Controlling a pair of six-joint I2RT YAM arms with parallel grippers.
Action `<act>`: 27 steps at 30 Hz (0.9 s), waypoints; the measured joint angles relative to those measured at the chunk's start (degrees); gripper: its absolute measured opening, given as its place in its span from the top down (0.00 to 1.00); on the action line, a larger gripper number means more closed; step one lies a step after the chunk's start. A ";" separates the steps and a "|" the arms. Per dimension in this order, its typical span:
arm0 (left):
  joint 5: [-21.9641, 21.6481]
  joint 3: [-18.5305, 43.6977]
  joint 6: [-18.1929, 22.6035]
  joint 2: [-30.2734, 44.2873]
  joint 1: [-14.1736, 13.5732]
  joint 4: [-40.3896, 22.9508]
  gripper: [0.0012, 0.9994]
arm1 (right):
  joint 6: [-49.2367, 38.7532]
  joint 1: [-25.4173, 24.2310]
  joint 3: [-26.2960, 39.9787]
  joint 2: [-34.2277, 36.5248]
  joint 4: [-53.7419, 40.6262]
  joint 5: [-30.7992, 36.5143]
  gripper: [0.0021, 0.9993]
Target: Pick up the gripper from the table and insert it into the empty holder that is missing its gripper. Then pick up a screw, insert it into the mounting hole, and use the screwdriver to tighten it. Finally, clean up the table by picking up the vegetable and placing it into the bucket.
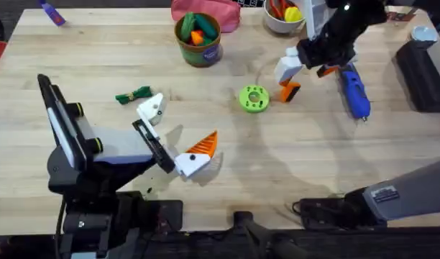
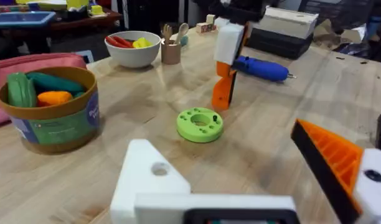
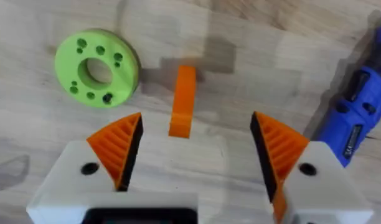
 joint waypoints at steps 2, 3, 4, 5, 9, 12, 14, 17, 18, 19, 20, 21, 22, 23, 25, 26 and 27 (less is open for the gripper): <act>0.00 0.00 -0.02 0.00 0.00 0.00 0.01 | 0.57 0.01 -1.61 0.00 1.75 -0.16 0.01; 0.00 0.00 0.00 0.00 0.00 0.00 0.01 | 0.79 0.00 -2.48 0.00 2.33 -0.30 0.01; 0.00 0.00 -0.02 0.00 0.00 0.00 0.01 | 1.01 0.00 -3.47 0.00 2.98 -0.61 0.01; 0.00 0.01 -0.01 0.00 0.00 0.00 0.01 | 1.14 0.00 -4.31 0.02 3.65 -0.77 0.01; 0.00 0.00 -0.02 0.00 0.00 0.00 0.01 | 1.42 0.02 -6.78 0.01 5.71 -1.09 0.05; 0.00 0.00 -0.02 0.00 0.00 0.00 0.01 | 1.42 0.10 -7.20 0.02 6.06 -1.11 0.09; 0.00 0.00 -0.02 0.00 0.00 0.00 0.01 | 1.44 0.36 -7.20 0.02 6.75 -1.11 0.13; 0.00 0.00 -0.02 0.00 0.00 0.00 0.01 | 1.42 1.37 -7.20 0.02 7.00 -1.11 0.16; 0.00 0.00 -0.02 0.00 0.00 0.00 0.01 | 1.43 1.76 -7.20 0.01 7.00 -1.11 0.17; 0.00 0.02 -0.02 0.00 0.00 0.00 0.01 | 1.43 2.04 -7.20 0.02 7.00 -1.14 0.18; 0.00 0.00 -0.02 0.00 0.00 0.00 0.01 | 1.44 2.31 -7.20 0.04 7.00 -1.16 0.19; 0.00 0.01 -0.02 0.00 0.00 0.00 0.01 | 1.52 2.43 -7.20 0.16 7.01 -1.27 0.19; 0.00 0.01 -0.02 0.00 0.00 0.00 0.01 | 1.66 2.46 -7.20 0.40 7.00 -1.31 0.20; 0.02 0.02 -0.02 0.00 0.00 0.00 0.01 | 1.92 2.40 -7.20 0.73 6.96 -1.33 0.21; 0.00 0.01 -0.02 0.00 0.00 0.00 0.01 | 2.61 2.26 -7.20 1.70 6.97 -1.33 0.24; 0.00 0.01 -0.02 0.00 0.00 0.00 0.01 | 2.81 2.21 -7.20 2.14 6.98 -1.33 0.25; 0.00 0.00 -0.02 0.00 0.00 0.00 0.01 | 2.95 2.16 -7.20 2.44 7.02 -1.33 0.26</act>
